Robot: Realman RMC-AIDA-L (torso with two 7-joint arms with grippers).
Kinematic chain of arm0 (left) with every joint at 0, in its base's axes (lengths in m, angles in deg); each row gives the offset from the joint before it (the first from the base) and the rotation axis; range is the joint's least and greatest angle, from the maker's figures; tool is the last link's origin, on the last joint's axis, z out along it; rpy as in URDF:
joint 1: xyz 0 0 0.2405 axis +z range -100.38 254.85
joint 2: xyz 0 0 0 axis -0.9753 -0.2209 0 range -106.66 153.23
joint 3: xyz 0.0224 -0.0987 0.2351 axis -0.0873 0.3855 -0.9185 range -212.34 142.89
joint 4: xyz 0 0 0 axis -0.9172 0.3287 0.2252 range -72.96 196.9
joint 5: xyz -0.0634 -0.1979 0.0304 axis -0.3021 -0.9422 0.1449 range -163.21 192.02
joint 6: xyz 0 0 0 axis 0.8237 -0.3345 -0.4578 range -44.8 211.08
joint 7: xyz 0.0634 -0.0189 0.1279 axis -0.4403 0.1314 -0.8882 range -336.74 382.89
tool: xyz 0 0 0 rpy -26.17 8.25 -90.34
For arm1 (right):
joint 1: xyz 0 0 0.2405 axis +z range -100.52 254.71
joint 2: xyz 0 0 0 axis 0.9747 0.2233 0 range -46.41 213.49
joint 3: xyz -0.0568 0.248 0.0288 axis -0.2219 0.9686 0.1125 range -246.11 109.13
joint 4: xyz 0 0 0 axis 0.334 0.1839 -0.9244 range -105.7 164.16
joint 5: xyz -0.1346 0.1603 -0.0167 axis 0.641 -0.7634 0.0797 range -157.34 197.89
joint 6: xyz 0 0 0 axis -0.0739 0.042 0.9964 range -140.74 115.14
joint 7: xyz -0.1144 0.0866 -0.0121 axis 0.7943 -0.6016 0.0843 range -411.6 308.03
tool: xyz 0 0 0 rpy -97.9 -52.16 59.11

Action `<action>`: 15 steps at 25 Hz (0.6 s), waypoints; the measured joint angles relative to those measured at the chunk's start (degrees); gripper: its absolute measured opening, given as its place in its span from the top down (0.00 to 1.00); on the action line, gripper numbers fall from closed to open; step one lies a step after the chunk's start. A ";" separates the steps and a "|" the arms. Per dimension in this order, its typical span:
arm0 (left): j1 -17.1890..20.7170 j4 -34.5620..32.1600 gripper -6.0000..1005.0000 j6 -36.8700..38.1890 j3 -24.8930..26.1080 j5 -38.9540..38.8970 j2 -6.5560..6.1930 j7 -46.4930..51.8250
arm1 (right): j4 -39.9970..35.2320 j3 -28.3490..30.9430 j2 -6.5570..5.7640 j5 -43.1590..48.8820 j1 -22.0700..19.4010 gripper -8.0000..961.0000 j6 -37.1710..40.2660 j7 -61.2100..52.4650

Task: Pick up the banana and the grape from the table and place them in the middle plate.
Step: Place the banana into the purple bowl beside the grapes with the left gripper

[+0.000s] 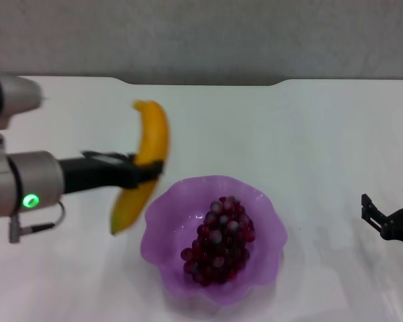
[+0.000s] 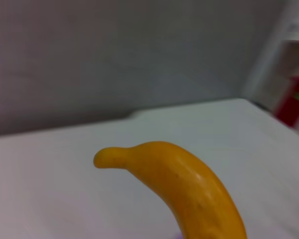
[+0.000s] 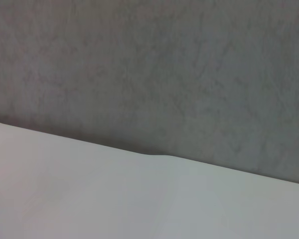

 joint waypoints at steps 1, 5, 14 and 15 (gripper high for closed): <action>-0.45 -0.10 0.49 -1.53 -0.40 -0.38 0.00 0.27 | -0.02 0.01 0.00 0.04 0.03 0.09 -0.04 0.00; -2.23 -1.53 0.49 -4.60 -2.98 -1.64 0.08 2.67 | -0.07 0.00 0.00 0.03 0.06 0.09 -0.06 0.04; -14.22 -21.43 0.48 -7.31 -5.90 -14.06 0.03 -0.20 | -0.06 0.01 0.00 0.06 0.16 0.09 -0.08 0.27; -14.22 -21.43 0.48 -7.31 -5.90 -14.06 0.03 -0.20 | -0.06 0.01 0.00 0.06 0.16 0.09 -0.08 0.27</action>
